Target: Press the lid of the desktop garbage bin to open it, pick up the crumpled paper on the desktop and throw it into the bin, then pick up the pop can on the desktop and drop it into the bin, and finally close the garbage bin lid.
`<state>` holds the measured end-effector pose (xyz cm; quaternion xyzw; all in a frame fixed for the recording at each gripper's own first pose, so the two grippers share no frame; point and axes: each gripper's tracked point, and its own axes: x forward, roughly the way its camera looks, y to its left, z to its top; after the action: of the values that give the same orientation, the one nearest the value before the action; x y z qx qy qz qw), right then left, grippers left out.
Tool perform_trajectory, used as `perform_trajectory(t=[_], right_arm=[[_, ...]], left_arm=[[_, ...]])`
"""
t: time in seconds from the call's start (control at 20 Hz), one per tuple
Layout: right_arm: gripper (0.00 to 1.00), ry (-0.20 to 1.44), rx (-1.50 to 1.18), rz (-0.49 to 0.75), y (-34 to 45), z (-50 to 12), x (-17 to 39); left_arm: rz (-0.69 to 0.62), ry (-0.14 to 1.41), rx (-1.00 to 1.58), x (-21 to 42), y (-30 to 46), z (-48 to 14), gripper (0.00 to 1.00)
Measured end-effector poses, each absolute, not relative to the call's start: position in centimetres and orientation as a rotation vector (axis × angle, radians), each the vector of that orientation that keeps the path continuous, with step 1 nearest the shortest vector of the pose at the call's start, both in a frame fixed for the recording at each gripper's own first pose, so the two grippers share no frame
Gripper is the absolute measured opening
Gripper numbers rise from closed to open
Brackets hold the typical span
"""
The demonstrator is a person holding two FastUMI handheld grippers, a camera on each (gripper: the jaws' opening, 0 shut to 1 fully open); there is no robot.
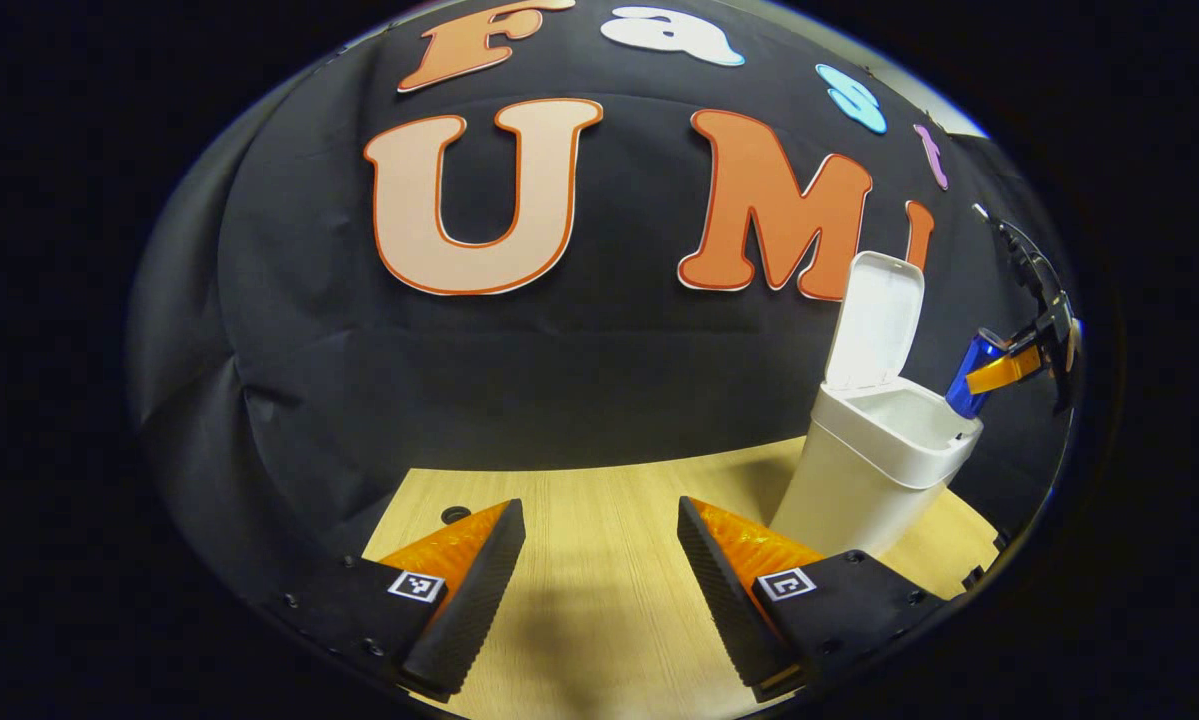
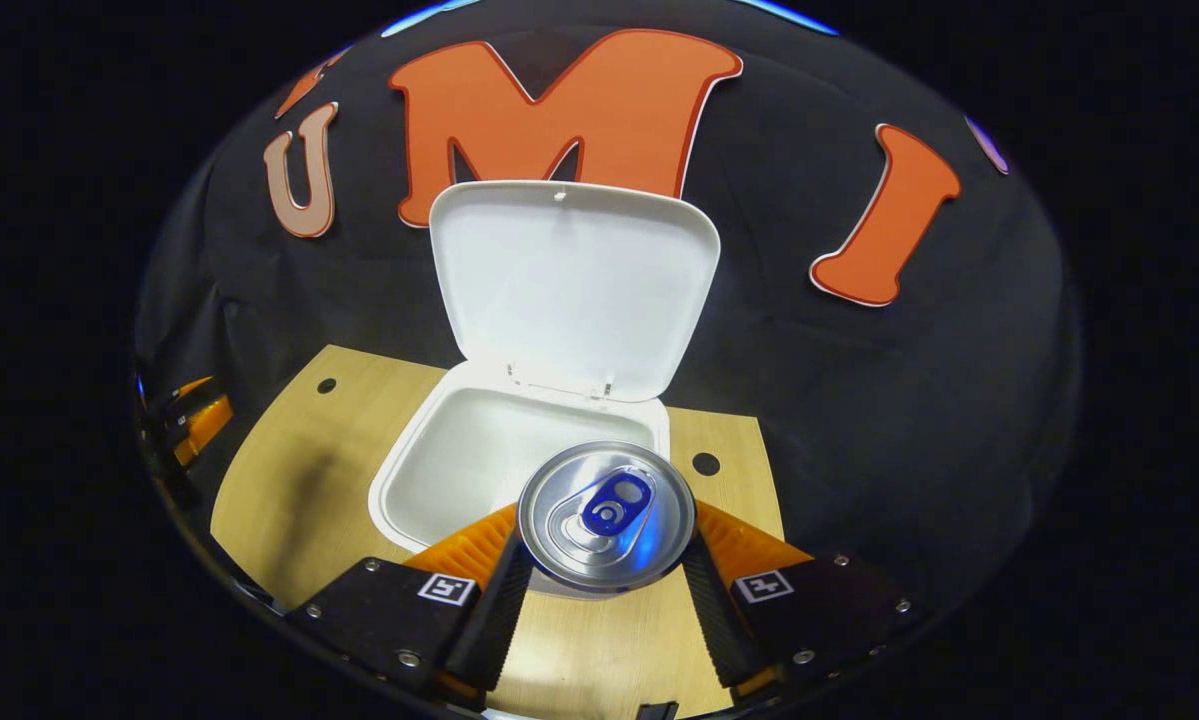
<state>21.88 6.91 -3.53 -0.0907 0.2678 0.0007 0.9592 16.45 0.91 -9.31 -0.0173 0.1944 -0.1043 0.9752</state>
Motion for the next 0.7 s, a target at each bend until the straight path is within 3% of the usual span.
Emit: perform_trajectory(t=[0.15,0.3,0.35,0.55,0.7], right_arm=[[0.80,0.529,-0.203,-0.006,6.9,-3.9,22.7],[0.96,0.521,-0.193,-0.004,7.3,-3.7,23.0],[0.98,0.516,-0.177,0.005,7.6,-3.5,22.8],[0.97,0.478,-0.137,0.001,7.9,-2.1,22.5],[0.97,0.455,-0.154,-0.070,6.5,-0.5,22.2]], left_arm=[[-0.198,0.394,-0.030,16.2,1.7,-9.4,0.98],[-0.187,0.402,-0.033,15.8,2.4,-9.5,0.98],[-0.185,0.403,-0.037,15.8,2.6,-9.7,0.98],[-0.180,0.402,-0.045,15.5,3.0,-9.7,0.98],[-0.182,0.394,-0.035,15.3,3.2,-9.4,0.98]])
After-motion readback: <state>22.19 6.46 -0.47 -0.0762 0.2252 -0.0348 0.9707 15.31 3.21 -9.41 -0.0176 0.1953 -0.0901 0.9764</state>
